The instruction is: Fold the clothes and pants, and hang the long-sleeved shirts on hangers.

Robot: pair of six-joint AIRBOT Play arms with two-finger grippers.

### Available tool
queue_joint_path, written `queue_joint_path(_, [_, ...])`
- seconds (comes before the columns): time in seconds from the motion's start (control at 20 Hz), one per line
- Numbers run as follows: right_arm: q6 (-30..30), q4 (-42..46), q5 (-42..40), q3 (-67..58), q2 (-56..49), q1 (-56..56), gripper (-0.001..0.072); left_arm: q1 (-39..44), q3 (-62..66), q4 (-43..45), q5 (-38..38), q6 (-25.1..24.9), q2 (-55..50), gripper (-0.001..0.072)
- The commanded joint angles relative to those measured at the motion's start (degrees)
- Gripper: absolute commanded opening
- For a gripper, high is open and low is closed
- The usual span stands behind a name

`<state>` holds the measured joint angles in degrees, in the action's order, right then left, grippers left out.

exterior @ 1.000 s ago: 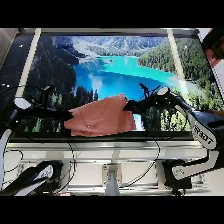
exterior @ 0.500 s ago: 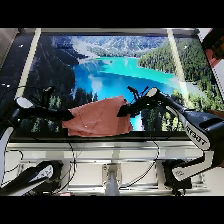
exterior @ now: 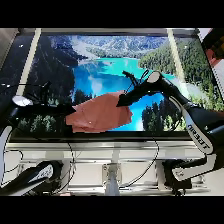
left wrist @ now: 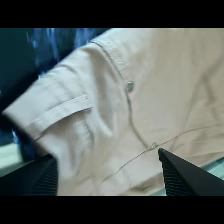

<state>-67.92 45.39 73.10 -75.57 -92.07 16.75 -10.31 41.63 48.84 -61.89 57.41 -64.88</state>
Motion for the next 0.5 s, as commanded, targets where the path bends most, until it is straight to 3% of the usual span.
queue_joint_path(0.0, [-5.9,10.4,2.5,-6.1,5.3,-3.5,0.001,-2.1,2.5,-0.7,0.2,0.0,1.8,0.07])
queue_joint_path(0.3, [-13.9,23.2,2.7,-8.3,17.5,-19.6,0.001,-5.4,7.1,-0.7,0.3,-0.1,8.8,0.07])
queue_joint_path(0.45, [-17.5,26.3,3.0,-8.3,22.6,-31.0,0.001,-7.3,7.7,-0.5,3.4,-4.4,13.0,0.07])
